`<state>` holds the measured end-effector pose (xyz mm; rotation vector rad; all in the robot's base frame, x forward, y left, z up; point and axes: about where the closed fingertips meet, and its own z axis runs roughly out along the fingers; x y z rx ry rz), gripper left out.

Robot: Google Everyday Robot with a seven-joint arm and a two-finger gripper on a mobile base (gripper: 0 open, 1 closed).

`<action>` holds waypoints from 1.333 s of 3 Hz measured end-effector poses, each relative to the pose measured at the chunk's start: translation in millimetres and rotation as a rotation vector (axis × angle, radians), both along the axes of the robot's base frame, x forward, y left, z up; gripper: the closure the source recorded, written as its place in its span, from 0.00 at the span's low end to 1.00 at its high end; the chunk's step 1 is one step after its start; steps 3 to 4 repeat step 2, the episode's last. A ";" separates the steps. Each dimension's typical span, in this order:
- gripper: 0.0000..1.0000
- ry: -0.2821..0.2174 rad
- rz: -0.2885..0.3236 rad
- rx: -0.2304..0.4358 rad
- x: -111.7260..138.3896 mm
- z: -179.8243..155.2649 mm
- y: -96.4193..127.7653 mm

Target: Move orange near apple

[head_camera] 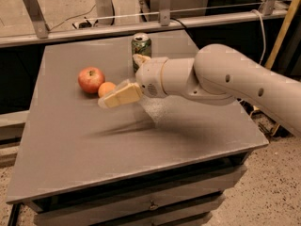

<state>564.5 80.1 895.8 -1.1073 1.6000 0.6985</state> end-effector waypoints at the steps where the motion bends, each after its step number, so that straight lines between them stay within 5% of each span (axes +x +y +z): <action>1: 0.00 -0.019 -0.034 -0.036 -10.9 41.3 -45.9; 4: 0.00 -0.008 -0.027 -0.053 -18.6 48.8 -58.3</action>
Offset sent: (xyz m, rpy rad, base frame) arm -0.0118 -0.0496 0.0438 -0.0395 -0.0188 -0.0370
